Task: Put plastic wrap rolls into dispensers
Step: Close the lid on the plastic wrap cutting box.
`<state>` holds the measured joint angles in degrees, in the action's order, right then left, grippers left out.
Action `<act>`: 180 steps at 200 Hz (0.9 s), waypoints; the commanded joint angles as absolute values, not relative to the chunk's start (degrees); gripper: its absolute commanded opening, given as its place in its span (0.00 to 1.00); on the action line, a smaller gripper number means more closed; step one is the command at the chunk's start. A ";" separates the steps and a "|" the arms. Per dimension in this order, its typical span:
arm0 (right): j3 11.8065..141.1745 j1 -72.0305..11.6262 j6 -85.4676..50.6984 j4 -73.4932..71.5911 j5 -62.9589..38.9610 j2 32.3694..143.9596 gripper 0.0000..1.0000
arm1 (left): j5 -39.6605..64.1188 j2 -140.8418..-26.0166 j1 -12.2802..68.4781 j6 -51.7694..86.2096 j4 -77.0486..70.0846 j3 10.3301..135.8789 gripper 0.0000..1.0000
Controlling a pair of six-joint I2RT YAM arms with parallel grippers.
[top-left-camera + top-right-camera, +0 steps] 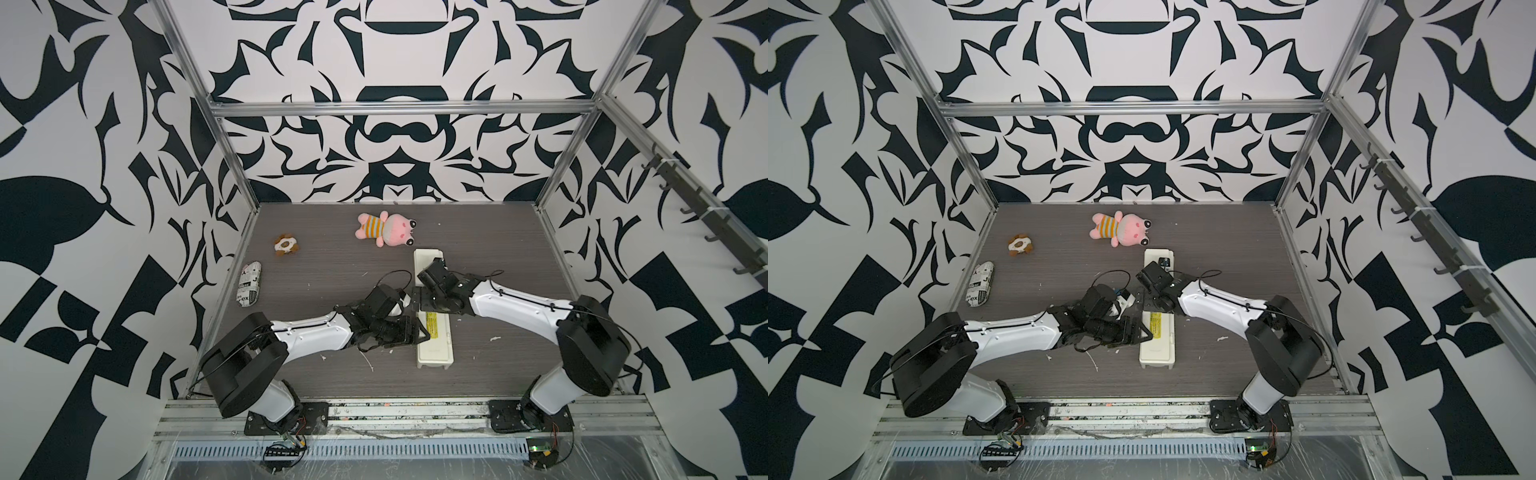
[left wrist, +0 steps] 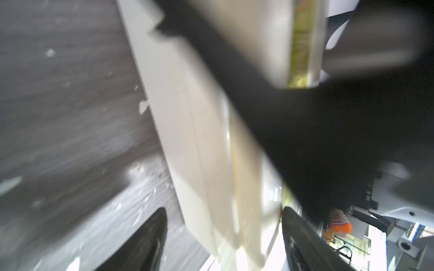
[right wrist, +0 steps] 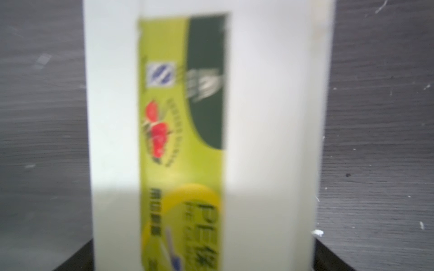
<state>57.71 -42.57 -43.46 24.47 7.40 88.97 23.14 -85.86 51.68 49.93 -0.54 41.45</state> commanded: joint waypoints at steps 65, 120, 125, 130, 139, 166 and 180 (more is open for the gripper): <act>54.46 -27.64 -37.47 16.77 -6.33 80.40 0.99 | 24.61 -82.50 40.84 43.69 10.81 48.92 0.84; 53.78 -17.71 -38.82 5.72 -18.22 86.68 0.73 | 26.43 -98.06 32.76 36.72 15.93 66.41 0.84; 54.00 -17.21 -39.14 4.83 -19.23 87.67 0.71 | 26.71 -99.57 32.40 36.21 16.26 68.03 0.84; 54.24 -16.72 -39.47 4.13 -20.14 88.60 0.69 | 26.80 -100.94 32.07 35.69 16.62 69.46 0.84; 54.70 -16.12 -40.11 2.83 -21.39 90.19 0.65 | 27.10 -103.46 31.74 34.89 17.22 71.93 0.83; 55.60 -15.13 -41.50 -0.55 -24.54 94.65 0.57 | 28.90 -109.84 31.43 34.41 17.68 78.26 0.81; 56.05 -15.00 -41.62 -1.23 -25.01 96.67 0.53 | 29.54 -112.57 31.38 34.70 17.53 81.02 0.80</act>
